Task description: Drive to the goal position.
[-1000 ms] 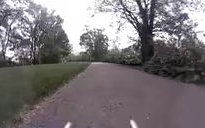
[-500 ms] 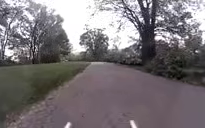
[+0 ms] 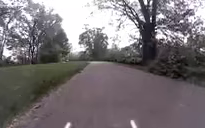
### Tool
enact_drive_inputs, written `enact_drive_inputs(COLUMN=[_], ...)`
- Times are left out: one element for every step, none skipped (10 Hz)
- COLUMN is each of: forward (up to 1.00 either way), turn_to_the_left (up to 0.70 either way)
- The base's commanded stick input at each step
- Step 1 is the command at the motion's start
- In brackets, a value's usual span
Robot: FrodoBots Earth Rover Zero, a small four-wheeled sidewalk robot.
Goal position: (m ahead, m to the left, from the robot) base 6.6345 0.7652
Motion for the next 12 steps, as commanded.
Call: enact_drive_inputs(forward=[0.7, 0.7, 0.7, 0.7, 0.7, 0.7, 0.7, 0.7, 0.7, 0.7, 0.7, 0.7], turn_to_the_left=[0.0, 0.0, 0.0, 0.0, 0.0, 0.0, 0.0, 0.0, 0.0, 0.0, 0.0, 0.0])
